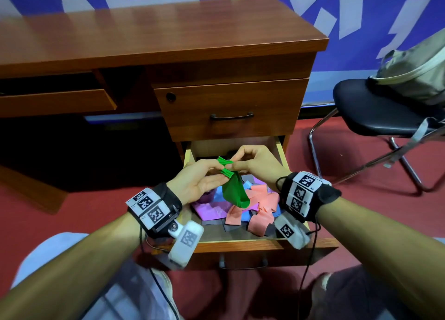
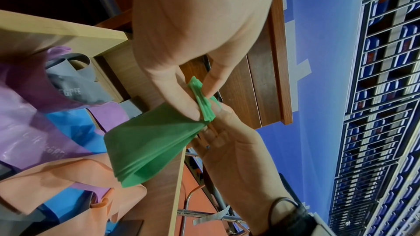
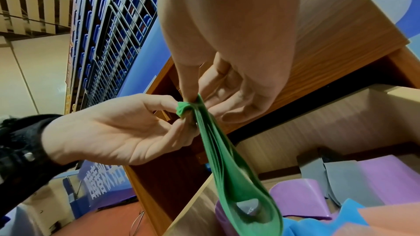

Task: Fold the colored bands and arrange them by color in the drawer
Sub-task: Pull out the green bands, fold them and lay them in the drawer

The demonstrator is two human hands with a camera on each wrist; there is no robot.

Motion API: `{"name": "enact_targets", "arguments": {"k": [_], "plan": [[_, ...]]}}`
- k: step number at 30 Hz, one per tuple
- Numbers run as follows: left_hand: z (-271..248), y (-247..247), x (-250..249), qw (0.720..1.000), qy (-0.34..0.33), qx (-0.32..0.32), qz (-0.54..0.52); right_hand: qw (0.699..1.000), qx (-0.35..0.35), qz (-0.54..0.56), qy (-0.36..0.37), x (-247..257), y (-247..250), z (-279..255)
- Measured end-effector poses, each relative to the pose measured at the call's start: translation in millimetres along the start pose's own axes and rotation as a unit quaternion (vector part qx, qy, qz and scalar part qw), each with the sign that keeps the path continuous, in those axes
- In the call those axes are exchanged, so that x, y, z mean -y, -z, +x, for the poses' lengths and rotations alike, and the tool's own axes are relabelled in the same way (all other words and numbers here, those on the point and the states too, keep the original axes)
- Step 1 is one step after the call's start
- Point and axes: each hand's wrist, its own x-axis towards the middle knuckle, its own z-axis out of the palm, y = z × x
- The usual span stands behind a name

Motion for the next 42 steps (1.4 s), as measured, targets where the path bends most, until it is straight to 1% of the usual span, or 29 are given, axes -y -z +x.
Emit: {"name": "enact_targets", "arguments": {"k": [6, 10, 13, 17, 26, 34, 38, 40, 42], "plan": [[-2.1, 1.1, -1.8, 1.0, 0.005, 0.0, 0.0, 0.998, 0.06, -0.009, -0.003, 4.6, 6.4, 0.1], [-3.8, 0.7, -2.5, 1.0, 0.009, 0.004, -0.005, 0.997, 0.08, -0.012, 0.0, 3.1, 10.4, 1.2], [-4.2, 0.9, -2.9, 1.0, 0.007, 0.001, -0.01, 0.997, 0.079, -0.015, 0.007, 2.6, 10.5, 0.8], [-3.4, 2.0, -2.7, 1.0, 0.0, 0.008, -0.011, 0.998, 0.058, -0.022, 0.015, 3.4, 10.9, 1.3], [-2.5, 0.9, -2.7, 1.0, -0.006, 0.009, 0.001, 0.997, 0.054, -0.033, 0.039, 3.3, 7.4, 0.3], [-2.1, 3.5, -4.4, 1.0, -0.023, 0.004, -0.01, 0.994, 0.078, -0.059, 0.042, 4.1, 6.7, 0.3], [-3.4, 4.8, -10.4, 0.998, -0.023, 0.013, -0.052, 0.993, 0.096, -0.055, 0.051, 9.7, 5.9, -4.9], [-3.8, 7.8, -15.2, 0.996, -0.007, 0.017, -0.086, 0.989, 0.092, -0.095, 0.068, 8.7, 4.8, -5.6], [-4.3, 11.8, -19.1, 0.994, 0.017, 0.031, -0.104, 0.988, 0.08, -0.107, 0.081, 5.5, 4.8, -4.0]]}}
